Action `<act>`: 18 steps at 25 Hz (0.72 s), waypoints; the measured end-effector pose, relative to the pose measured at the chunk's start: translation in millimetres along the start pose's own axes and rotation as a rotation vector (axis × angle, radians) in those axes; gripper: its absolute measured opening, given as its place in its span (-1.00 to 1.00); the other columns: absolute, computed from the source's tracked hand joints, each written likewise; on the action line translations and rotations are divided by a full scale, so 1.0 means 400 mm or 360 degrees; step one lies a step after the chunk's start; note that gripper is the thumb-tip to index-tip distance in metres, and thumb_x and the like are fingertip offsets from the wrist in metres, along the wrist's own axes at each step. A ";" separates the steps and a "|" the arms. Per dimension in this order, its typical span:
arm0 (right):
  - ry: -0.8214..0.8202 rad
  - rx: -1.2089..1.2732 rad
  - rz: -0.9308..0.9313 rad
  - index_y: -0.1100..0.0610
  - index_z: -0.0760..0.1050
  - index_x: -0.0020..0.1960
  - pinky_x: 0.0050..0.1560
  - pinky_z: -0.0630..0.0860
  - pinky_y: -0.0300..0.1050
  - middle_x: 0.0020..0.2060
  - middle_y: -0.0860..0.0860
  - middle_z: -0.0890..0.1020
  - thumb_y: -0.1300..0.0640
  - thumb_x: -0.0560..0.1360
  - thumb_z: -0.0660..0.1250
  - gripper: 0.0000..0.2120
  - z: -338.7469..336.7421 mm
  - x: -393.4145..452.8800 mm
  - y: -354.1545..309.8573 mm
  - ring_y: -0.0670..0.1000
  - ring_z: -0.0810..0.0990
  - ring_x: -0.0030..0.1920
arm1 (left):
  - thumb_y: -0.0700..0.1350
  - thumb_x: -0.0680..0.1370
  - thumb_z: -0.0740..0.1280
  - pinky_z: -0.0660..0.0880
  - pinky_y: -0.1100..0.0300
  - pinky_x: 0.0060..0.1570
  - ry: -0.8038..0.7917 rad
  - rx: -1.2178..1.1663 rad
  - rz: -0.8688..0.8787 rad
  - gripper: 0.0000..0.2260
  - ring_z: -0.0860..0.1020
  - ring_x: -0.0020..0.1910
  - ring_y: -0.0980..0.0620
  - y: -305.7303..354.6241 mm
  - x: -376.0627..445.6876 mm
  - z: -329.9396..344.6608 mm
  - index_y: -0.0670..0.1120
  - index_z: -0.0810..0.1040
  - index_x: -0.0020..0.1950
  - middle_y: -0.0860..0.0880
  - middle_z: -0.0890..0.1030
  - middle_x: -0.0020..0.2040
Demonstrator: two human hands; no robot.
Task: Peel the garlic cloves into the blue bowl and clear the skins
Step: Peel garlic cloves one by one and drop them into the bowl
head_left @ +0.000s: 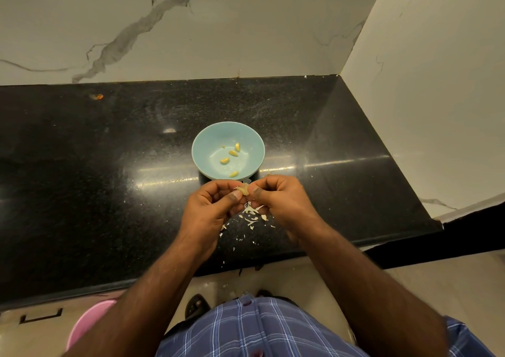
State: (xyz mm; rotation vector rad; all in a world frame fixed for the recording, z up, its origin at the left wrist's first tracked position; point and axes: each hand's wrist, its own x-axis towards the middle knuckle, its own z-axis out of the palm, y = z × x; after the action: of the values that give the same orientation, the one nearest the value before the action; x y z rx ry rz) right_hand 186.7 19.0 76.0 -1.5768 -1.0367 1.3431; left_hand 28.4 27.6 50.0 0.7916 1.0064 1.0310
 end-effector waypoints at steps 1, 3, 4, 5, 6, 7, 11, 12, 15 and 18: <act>-0.0012 0.0014 -0.0031 0.16 0.69 -0.10 -0.30 0.51 -0.24 -0.30 0.06 0.67 0.21 0.55 0.43 -0.92 -0.001 -0.002 0.001 -0.05 0.59 -0.26 | -0.35 0.55 0.37 0.65 0.22 -0.07 0.0020 -0.0023 -0.0020 -0.86 0.69 -0.06 -0.04 0.002 0.000 0.001 -0.18 0.66 0.03 -0.15 0.72 -0.07; -0.0017 0.0019 -0.0084 0.15 0.71 -0.07 -0.29 0.51 -0.24 -0.32 -0.01 0.68 0.17 0.53 0.47 -0.94 -0.001 -0.003 0.006 -0.09 0.59 -0.27 | -0.34 0.54 0.38 0.65 0.21 -0.06 0.0047 -0.0066 -0.0045 -0.86 0.70 -0.05 -0.04 0.005 0.000 0.003 -0.20 0.64 0.08 -0.14 0.72 -0.06; -0.0013 0.0000 -0.0109 0.14 0.72 -0.06 -0.28 0.51 -0.25 -0.34 -0.04 0.67 0.17 0.52 0.47 -0.94 -0.002 -0.004 0.008 -0.12 0.59 -0.28 | -0.32 0.52 0.40 0.66 0.20 -0.04 0.0051 -0.0079 -0.0052 -0.84 0.70 -0.04 -0.05 0.007 0.000 0.004 -0.21 0.64 0.09 -0.15 0.72 -0.06; -0.0010 -0.0028 -0.0129 0.13 0.72 -0.06 -0.28 0.52 -0.26 -0.35 -0.07 0.67 0.17 0.53 0.47 -0.94 -0.002 -0.003 0.008 -0.15 0.60 -0.28 | -0.30 0.48 0.43 0.67 0.17 -0.02 0.0053 -0.0080 -0.0052 -0.80 0.69 -0.03 -0.05 0.009 -0.001 0.006 -0.22 0.64 0.09 -0.15 0.71 -0.05; -0.0010 -0.0057 -0.0144 0.12 0.72 -0.05 -0.26 0.53 -0.26 -0.35 -0.08 0.67 0.17 0.53 0.46 -0.94 -0.004 -0.003 0.007 -0.16 0.60 -0.28 | -0.27 0.43 0.46 0.66 0.14 0.01 0.0056 -0.0073 -0.0047 -0.77 0.69 -0.04 -0.06 0.011 -0.001 0.008 -0.23 0.64 0.09 -0.16 0.71 -0.06; -0.0017 -0.0083 -0.0155 0.10 0.72 -0.05 -0.24 0.54 -0.25 -0.33 -0.08 0.68 0.18 0.54 0.45 -0.93 -0.006 -0.004 0.007 -0.17 0.61 -0.26 | -0.26 0.41 0.47 0.65 0.12 0.02 0.0059 -0.0063 -0.0040 -0.74 0.69 -0.05 -0.07 0.013 0.001 0.008 -0.24 0.64 0.08 -0.17 0.71 -0.07; 0.0001 -0.0136 -0.0159 0.07 0.67 -0.05 -0.17 0.60 -0.20 -0.25 0.02 0.71 0.23 0.57 0.40 -0.89 -0.008 0.000 0.008 -0.09 0.63 -0.24 | -0.35 0.51 0.41 0.66 0.20 -0.08 0.0050 -0.0037 -0.0043 -0.85 0.69 -0.11 -0.01 0.014 0.006 0.005 -0.23 0.63 0.06 -0.14 0.71 -0.10; 0.0014 -0.0157 -0.0152 0.06 0.66 -0.07 -0.17 0.60 -0.18 -0.26 0.01 0.70 0.23 0.57 0.39 -0.89 -0.008 0.003 0.010 -0.09 0.62 -0.24 | -0.37 0.53 0.39 0.66 0.22 -0.10 0.0042 -0.0008 -0.0054 -0.85 0.69 -0.12 0.00 0.015 0.006 0.004 -0.22 0.63 0.07 -0.15 0.70 -0.09; 0.0007 -0.0320 -0.0162 -0.01 0.60 -0.13 -0.15 0.58 -0.09 -0.34 -0.11 0.64 0.19 0.60 0.37 -0.83 -0.007 0.011 0.014 -0.14 0.58 -0.27 | -0.36 0.57 0.36 0.64 0.24 -0.12 -0.0007 0.0080 -0.0117 -0.86 0.68 -0.12 0.00 0.019 0.006 0.002 -0.20 0.64 0.07 -0.16 0.70 -0.08; -0.0027 -0.0530 -0.0231 0.00 0.57 -0.12 -0.14 0.55 -0.11 -0.31 -0.14 0.61 0.16 0.61 0.35 -0.86 -0.009 0.015 0.015 -0.15 0.55 -0.25 | -0.31 0.56 0.38 0.64 0.24 -0.11 -0.0028 0.0121 -0.0152 -0.91 0.67 -0.12 -0.02 0.019 0.010 0.001 -0.18 0.67 0.00 -0.16 0.71 -0.12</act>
State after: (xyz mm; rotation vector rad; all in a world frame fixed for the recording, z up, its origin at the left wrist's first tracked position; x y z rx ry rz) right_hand 191.3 22.3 68.7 -1.6922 -1.4143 1.1293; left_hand 27.1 33.6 55.7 0.8059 1.0634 0.9068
